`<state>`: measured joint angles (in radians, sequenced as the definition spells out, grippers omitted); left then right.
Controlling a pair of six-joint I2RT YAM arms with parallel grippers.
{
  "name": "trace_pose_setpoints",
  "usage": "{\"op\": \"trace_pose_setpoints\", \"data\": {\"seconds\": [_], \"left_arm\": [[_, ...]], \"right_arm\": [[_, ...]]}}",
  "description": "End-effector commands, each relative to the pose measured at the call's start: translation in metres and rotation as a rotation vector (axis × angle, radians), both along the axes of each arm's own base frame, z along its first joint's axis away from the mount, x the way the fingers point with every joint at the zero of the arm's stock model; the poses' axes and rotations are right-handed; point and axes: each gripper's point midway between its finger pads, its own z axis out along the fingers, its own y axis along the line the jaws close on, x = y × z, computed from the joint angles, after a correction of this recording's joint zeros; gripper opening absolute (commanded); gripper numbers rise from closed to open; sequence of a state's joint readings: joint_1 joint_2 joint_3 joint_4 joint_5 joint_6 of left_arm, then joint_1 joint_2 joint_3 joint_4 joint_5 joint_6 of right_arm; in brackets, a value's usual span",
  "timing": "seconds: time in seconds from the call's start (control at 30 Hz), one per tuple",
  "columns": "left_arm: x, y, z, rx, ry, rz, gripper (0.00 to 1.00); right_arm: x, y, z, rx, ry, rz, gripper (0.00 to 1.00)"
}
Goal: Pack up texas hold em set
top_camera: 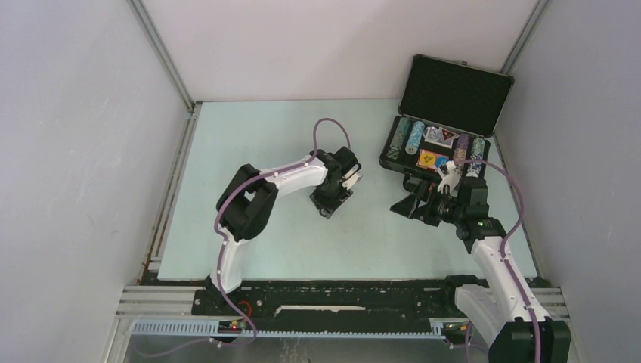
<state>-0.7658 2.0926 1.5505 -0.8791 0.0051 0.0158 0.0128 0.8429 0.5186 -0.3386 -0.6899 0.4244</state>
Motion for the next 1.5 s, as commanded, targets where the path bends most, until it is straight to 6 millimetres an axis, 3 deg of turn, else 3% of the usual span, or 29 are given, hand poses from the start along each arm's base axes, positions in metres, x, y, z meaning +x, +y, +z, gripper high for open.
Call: {"op": "trace_pose_setpoints", "data": {"seconds": [0.0, 0.27, 0.57, 0.73, 1.07, 1.2, 1.47], "left_arm": [[0.001, -0.006, -0.003, -0.014, -0.006, 0.003, 0.48], [0.006, -0.013, 0.002, -0.061, -0.05, 0.034, 0.37], [0.006, -0.012, 0.002, -0.06, -0.051, 0.035, 0.67], [0.006, -0.014, 0.001, -0.057, -0.044, 0.029, 0.7], [0.007, -0.014, -0.003, -0.05, -0.039, 0.032, 0.54], [0.008, -0.014, -0.002, -0.05, -0.044, 0.029, 0.4], [0.015, -0.015, 0.02, -0.1, -0.136, 0.042, 0.27]], "right_arm": [[0.005, -0.001, 0.004, -0.005, -0.043, 0.008, 1.0], [0.005, 0.0, 0.004, -0.004, -0.038, 0.01, 1.0], [0.005, 0.0, 0.003, -0.007, -0.037, 0.011, 1.0], [0.005, 0.0, 0.002, -0.007, -0.036, 0.013, 1.0], [0.005, 0.001, 0.002, -0.006, -0.035, 0.015, 1.0], [0.005, 0.001, 0.002, -0.006, -0.033, 0.017, 1.0], [0.007, 0.004, -0.004, 0.003, 0.004, 0.012, 1.0]]}}
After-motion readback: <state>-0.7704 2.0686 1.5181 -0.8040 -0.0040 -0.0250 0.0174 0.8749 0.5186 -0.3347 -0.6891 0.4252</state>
